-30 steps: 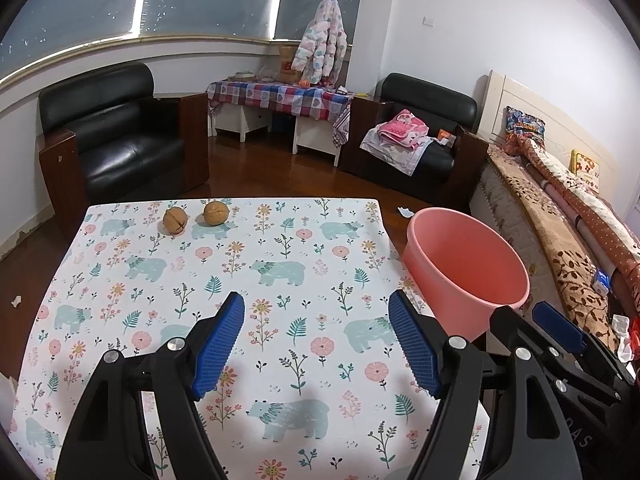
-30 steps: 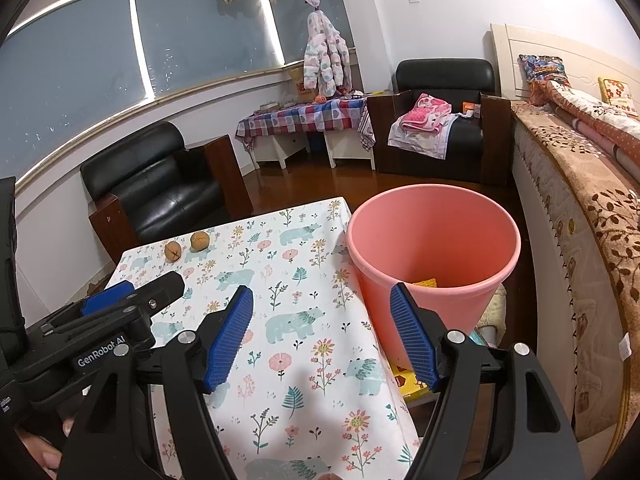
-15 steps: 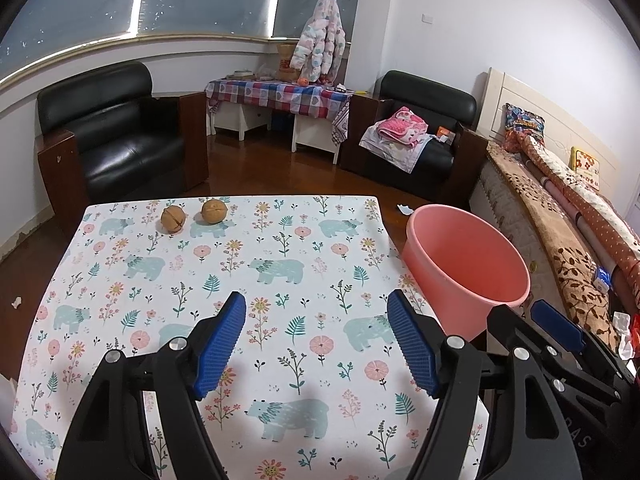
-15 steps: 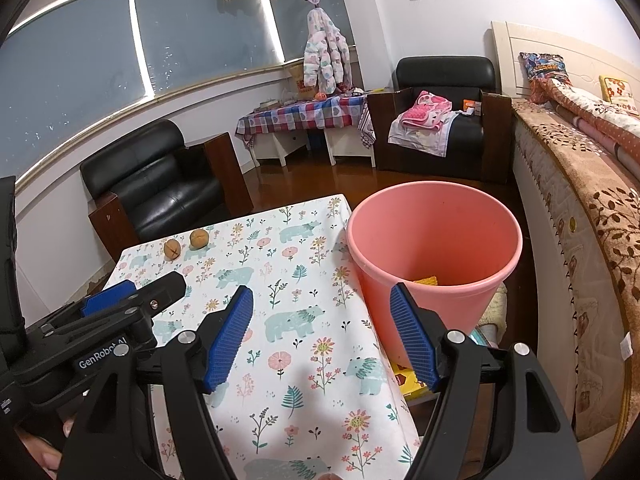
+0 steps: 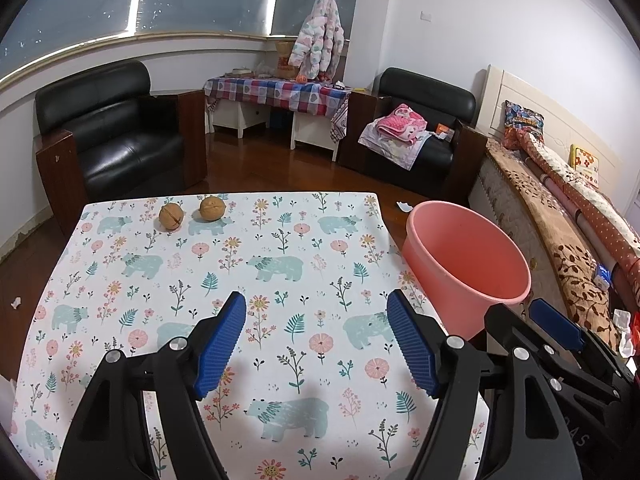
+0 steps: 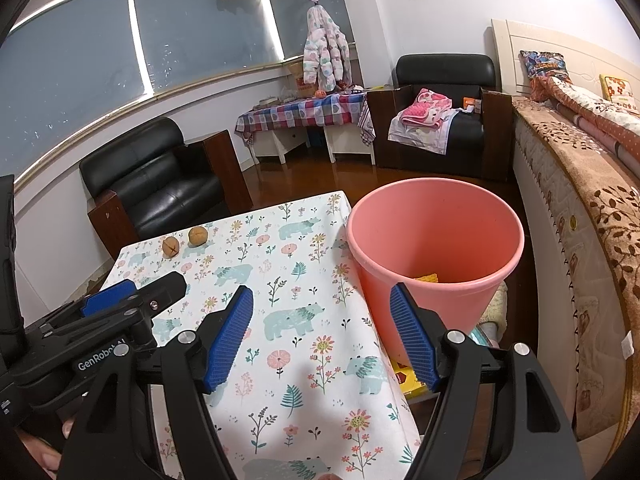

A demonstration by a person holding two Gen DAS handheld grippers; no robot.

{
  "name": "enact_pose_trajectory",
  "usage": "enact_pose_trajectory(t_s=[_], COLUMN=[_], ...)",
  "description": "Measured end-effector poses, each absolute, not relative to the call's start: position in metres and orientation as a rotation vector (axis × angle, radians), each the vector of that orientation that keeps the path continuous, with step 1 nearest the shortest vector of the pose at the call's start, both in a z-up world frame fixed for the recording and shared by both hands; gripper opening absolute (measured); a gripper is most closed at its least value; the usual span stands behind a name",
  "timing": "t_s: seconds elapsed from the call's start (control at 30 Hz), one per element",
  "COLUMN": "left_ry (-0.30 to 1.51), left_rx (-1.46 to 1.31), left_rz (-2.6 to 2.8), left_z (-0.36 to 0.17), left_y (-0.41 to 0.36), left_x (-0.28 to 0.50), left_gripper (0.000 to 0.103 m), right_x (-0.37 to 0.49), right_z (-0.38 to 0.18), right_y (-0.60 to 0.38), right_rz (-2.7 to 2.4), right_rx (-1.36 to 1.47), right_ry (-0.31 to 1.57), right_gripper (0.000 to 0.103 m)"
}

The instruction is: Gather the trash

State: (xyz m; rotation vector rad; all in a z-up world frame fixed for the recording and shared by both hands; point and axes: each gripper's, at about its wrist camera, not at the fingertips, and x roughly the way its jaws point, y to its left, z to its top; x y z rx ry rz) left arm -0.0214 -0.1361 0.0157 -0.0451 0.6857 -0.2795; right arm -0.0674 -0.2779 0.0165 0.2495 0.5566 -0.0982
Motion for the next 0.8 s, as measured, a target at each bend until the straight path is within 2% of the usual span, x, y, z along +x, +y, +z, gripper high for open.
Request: enact_pose_trajectory(t_s=[0.8], left_ry=[0.723], left_rx=[-0.057], left_rz=[-0.279], left_z=[0.004], left_y=[-0.132], left_x=[-0.01], left_gripper=[0.072], right_x=[-0.058], right_z=[0.009], right_y=[-0.276], right_rz=[-0.095], right_rx=[0.245], right_ry=[0.593], right_gripper=[0.071])
